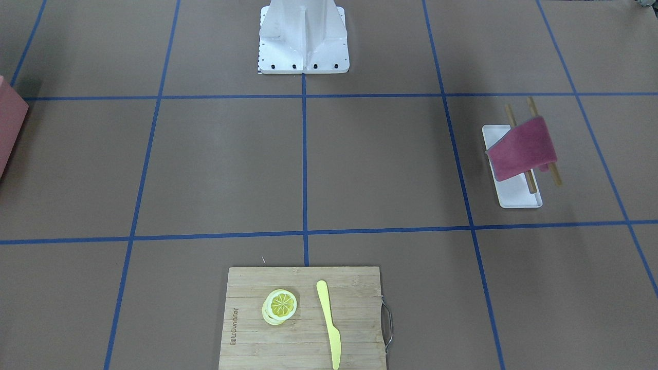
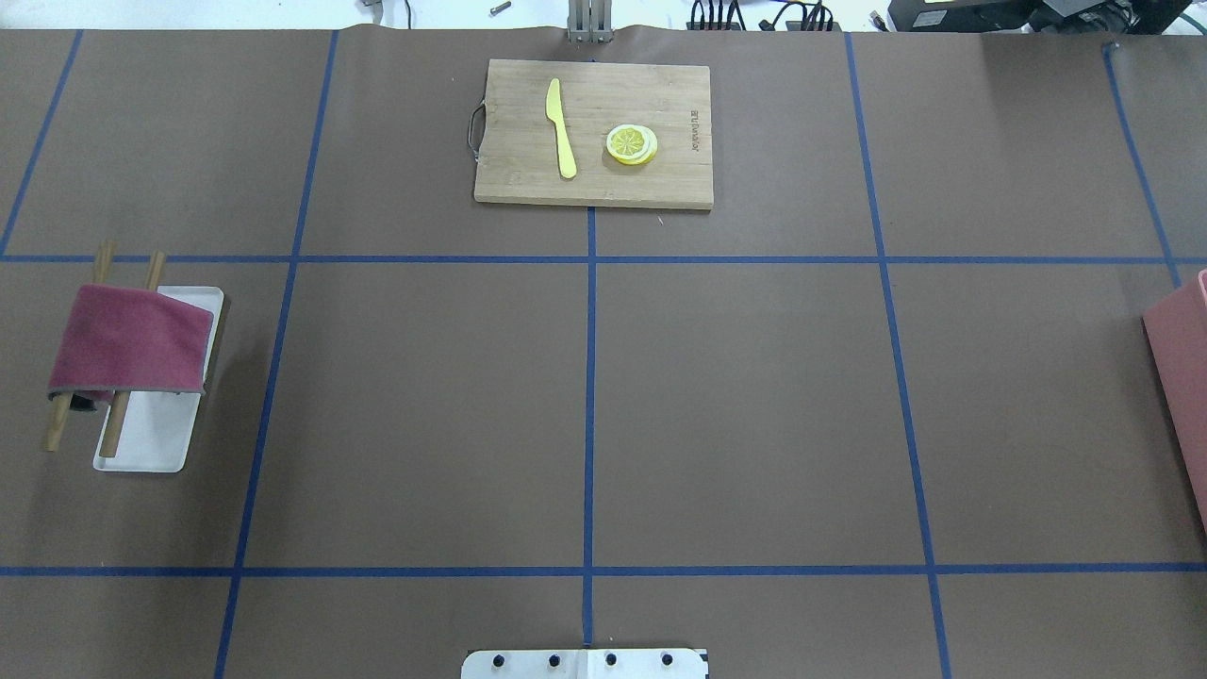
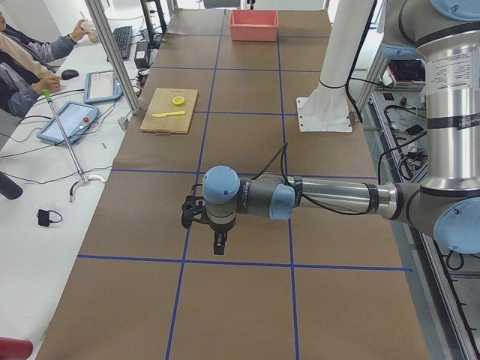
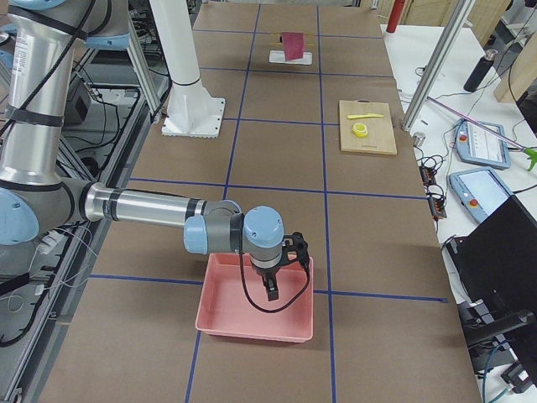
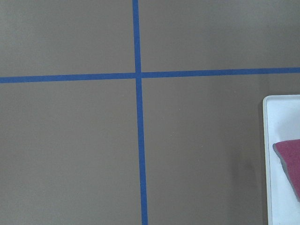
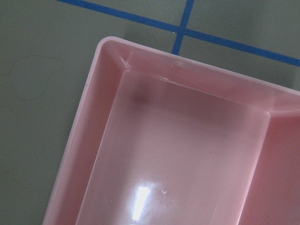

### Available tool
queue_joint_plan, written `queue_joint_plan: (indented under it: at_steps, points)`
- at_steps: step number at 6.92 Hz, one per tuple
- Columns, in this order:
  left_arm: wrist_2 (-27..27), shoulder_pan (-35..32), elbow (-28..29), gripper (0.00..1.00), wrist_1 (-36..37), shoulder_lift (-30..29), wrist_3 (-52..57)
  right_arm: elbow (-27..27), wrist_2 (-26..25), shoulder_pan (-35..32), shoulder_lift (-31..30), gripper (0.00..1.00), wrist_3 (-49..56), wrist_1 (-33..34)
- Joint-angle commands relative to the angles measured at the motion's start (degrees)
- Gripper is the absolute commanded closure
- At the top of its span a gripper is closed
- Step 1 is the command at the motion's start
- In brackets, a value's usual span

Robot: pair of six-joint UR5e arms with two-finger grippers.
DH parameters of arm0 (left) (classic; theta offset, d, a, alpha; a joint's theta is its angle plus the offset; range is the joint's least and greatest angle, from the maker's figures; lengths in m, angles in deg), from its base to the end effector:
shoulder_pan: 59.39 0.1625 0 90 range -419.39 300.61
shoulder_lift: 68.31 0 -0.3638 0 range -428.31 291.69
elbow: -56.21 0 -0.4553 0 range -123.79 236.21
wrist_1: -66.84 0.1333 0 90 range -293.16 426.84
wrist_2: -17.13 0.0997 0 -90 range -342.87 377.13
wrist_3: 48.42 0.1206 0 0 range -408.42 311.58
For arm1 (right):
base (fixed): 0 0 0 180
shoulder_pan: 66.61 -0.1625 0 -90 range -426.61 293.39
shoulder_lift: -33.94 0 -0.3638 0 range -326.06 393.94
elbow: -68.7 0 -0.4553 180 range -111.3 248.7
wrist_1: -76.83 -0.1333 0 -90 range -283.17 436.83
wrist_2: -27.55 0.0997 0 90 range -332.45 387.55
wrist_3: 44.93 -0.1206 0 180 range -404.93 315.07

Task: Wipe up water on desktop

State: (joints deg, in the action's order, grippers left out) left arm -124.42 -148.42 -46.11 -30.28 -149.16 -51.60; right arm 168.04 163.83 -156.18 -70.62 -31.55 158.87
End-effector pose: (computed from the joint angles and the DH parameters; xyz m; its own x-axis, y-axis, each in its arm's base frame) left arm -0.0302 -0.5088 0.5525 0.6193 0.0956 -0.7793 0.0177 0.9906 0.1356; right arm 0.0426 -0.4659 0.6345 0.6704 -0.2698 0.6912 0.1672 0.9625 0.2136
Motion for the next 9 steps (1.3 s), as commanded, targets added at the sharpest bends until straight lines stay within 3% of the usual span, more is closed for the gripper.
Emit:
queue_joint_plan:
  at_steps: [1,3,5,7,9]
  points:
    - [-1.09,0.09,0.28,0.02,-4.56,0.87,0.28,-0.2,1.35,0.09,-0.12,0.0,-0.11,0.05]
    - [-1.09,0.26,0.45,0.02,-9.64,0.96,-0.15,-0.29,3.45,0.52,-0.03,0.0,-0.11,0.4]
    - [-1.17,1.05,0.28,0.02,-10.01,0.61,-0.24,-0.9,3.47,0.53,-0.2,0.0,0.15,-0.03]
    - [-0.92,7.6,-0.87,0.02,-14.37,-0.1,-5.59,-1.26,3.99,0.53,-0.73,0.0,0.68,-0.21]
    - [-1.18,10.18,-0.87,0.02,-18.16,-0.01,-25.83,-1.17,5.82,0.53,-0.82,0.0,0.68,-0.21]
